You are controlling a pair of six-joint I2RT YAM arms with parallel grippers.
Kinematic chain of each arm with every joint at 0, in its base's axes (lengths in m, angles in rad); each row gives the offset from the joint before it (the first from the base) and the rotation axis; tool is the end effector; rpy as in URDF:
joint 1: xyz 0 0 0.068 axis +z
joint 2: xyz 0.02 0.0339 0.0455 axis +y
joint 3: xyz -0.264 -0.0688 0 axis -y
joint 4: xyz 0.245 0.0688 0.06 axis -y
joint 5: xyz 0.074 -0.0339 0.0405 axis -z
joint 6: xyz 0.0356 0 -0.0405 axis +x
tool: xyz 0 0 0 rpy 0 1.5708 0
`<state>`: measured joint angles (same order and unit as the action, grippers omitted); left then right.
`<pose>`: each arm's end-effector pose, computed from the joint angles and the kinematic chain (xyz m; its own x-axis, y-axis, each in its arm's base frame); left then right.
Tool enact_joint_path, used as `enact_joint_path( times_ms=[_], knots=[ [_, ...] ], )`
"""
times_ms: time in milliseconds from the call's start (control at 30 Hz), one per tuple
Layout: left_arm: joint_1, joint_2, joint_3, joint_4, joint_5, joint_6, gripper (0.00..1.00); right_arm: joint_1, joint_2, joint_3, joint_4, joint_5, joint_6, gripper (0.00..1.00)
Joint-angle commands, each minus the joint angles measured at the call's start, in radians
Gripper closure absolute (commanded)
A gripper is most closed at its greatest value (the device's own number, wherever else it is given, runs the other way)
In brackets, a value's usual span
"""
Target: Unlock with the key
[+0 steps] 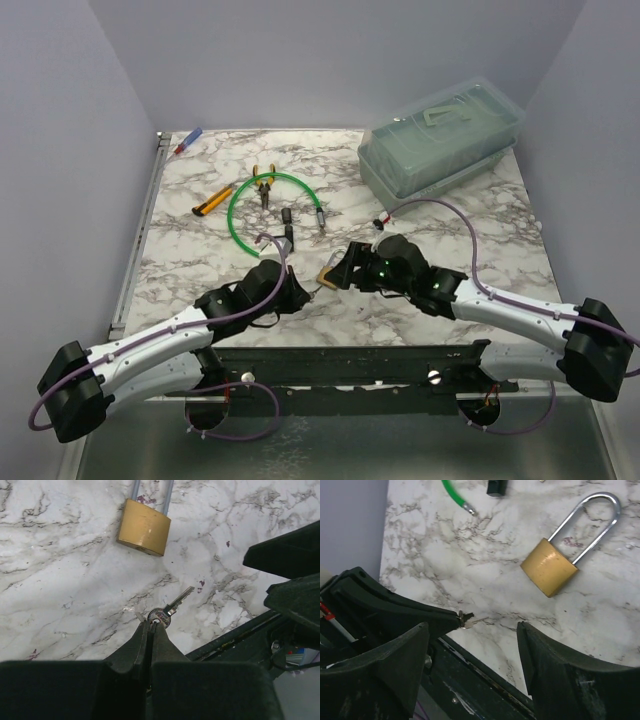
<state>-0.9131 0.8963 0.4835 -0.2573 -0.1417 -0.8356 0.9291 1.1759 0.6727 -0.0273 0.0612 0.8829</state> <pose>0.1197 -0.1467 0.2085 -0.7856 -0.1841 -0.5907 0.1985 0.8292 -0.5225 0.1553 0.2042 0.2362 -0.7856 0.2369 -0.5716 -0.2536 0.7193 0.6467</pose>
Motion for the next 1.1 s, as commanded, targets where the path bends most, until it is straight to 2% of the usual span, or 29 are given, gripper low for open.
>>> enact_joint_path(
  times_ms=[0, 233, 467, 900, 1067],
  knots=[
    [-0.023, -0.041, -0.004, 0.046, 0.040, 0.046, 1.00, -0.003, 0.027, -0.011, 0.129, -0.118, -0.030, 0.25],
    [-0.046, -0.066, 0.004, 0.065, 0.047, 0.061, 1.00, -0.003, 0.056, -0.008, 0.170, -0.157, -0.033, 0.35],
    [-0.053, -0.086, 0.009, 0.070, 0.047, 0.064, 1.00, -0.003, 0.080, -0.013, 0.169, -0.163, -0.026, 0.39],
    [-0.055, -0.096, 0.015, 0.073, 0.041, 0.069, 1.00, -0.003, 0.109, -0.013, 0.187, -0.204, -0.024, 0.65],
    [-0.055, -0.100, 0.015, 0.075, 0.037, 0.069, 1.00, -0.003, 0.125, -0.013, 0.192, -0.224, -0.016, 0.67]
  ],
)
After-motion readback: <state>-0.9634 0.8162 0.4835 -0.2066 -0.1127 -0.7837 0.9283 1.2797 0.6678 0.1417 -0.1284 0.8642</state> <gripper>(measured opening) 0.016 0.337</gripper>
